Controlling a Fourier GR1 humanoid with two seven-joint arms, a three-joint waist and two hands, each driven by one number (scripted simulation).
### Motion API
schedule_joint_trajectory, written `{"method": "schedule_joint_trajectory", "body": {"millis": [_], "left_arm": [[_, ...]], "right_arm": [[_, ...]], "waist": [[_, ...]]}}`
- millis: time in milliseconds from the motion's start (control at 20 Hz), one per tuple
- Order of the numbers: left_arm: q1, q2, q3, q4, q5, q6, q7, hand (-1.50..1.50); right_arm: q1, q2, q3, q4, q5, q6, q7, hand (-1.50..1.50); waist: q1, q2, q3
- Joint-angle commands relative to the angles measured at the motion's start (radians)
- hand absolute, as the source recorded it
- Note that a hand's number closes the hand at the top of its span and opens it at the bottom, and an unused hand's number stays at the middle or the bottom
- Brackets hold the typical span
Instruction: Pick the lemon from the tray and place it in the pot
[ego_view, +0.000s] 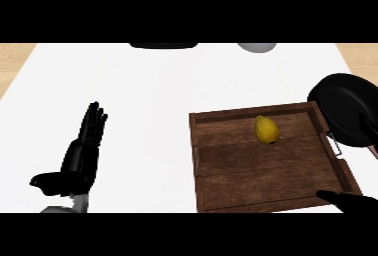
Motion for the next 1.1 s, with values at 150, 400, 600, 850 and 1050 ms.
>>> {"method": "schedule_joint_trajectory", "body": {"millis": [150, 400, 600, 850, 1050], "left_arm": [[-0.057, -0.034, -0.004, 0.062, -0.032, 0.011, -0.004, 0.0], [-0.018, -0.037, 0.046, 0.053, -0.013, -0.033, -0.033, 0.0], [0.026, -0.053, -0.003, -0.035, -0.089, 0.022, 0.015, 0.0], [0.044, -0.076, 0.03, -0.005, -0.065, -0.032, -0.015, 0.0], [0.021, -0.036, 0.091, -0.034, -0.036, -0.089, 0.04, 0.0]], "right_arm": [[-0.14, 0.014, 0.207, -0.049, 0.193, 0.062, 0.415, -1.5], [-0.283, 0.056, 0.185, 0.031, 0.172, 0.16, 0.513, -1.5], [-0.263, 0.084, 0.247, 0.044, 0.264, 0.172, 0.568, -1.5], [-0.233, 0.099, 0.204, 0.144, 0.264, 0.214, 0.492, -1.5], [-0.423, 0.153, 0.18, 0.26, 0.267, 0.252, 0.533, -1.5]], "waist": [[0.003, 0.001, 0.002], [-0.003, -0.001, 0.003], [-0.002, -0.003, 0.003], [-0.007, -0.002, 0.003], [-0.002, -0.002, 0.003]]}}
